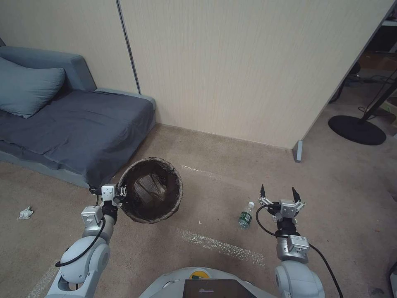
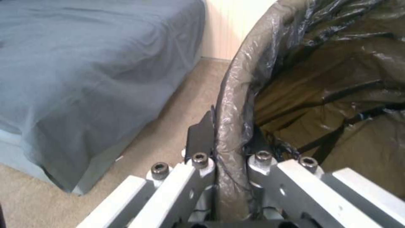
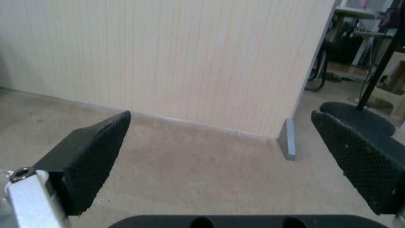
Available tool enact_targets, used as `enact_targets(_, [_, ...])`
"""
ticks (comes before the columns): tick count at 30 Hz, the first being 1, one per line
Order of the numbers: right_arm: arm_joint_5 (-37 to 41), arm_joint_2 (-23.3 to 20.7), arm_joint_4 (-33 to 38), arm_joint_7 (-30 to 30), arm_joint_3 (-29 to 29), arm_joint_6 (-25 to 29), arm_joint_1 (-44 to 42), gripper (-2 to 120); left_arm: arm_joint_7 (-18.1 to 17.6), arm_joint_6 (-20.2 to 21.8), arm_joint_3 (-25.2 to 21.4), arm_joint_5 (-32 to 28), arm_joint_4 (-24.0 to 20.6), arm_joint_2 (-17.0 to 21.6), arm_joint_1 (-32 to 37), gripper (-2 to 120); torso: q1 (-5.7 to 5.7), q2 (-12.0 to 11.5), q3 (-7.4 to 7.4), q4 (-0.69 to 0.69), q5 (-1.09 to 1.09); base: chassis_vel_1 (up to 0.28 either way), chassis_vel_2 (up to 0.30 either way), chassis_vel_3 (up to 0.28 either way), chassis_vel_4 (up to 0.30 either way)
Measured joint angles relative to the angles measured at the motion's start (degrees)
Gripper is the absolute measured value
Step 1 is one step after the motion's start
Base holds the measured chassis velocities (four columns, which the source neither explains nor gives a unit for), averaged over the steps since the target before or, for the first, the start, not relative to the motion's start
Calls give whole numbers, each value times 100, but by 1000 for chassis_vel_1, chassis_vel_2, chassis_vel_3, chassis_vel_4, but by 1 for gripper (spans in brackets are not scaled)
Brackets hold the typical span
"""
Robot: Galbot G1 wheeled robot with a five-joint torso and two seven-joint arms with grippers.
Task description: Pick up the trash bin, then pick up the garbage from the floor and place it into the trash bin.
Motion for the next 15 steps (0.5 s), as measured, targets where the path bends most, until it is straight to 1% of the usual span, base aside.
enact_targets(1, [0, 0, 0, 0, 0, 0, 0, 100, 0, 0, 0, 0, 0, 0, 0, 3, 0, 0, 0, 0, 0, 0, 0, 0, 0])
enact_targets(6, [134, 0, -144, 1, -1, -338, 202, 100, -4, 62, 43, -7, -72, 57, -14, 3, 0, 0, 0, -1, 0, 0, 0, 0, 0])
enact_targets(7, [215, 0, -189, 13, -4, -476, 257, 100, -5, 78, 53, -11, -97, 70, -16, 3, 0, 0, 0, 1, 1, 0, 0, 0, 0])
enact_targets(9, [270, 0, -206, 17, -3, -546, 276, 100, -5, 88, 60, -15, -110, 81, -22, 3, 0, 0, 0, 2, 0, 0, 0, 0, 0])
enact_targets(10, [560, -30, -274, 72, -10, -903, 370, 100, -5, 137, 83, -37, -166, 123, -44, 3, 0, 0, 0, -2, 0, 0, 0, 0, 0])
enact_targets(11, [560, -30, -274, 72, -10, -903, 370, 100, -5, 137, 83, -37, -166, 123, -44, 3, 0, 0, 0, -2, 0, 0, 0, 0, 0])
enact_targets(13, [916, -259, -425, 240, -77, -1342, 631, 100, -20, 199, 80, -47, -259, 148, -35, 3, 0, 0, 0, -1, 0, 0, 0, 0, 0])
enact_targets(15, [1004, -337, -489, 285, -94, -1447, 713, 100, -25, 217, 76, -49, -284, 153, -30, 3, 0, 0, 0, 0, 0, 0, 0, 0, 0])
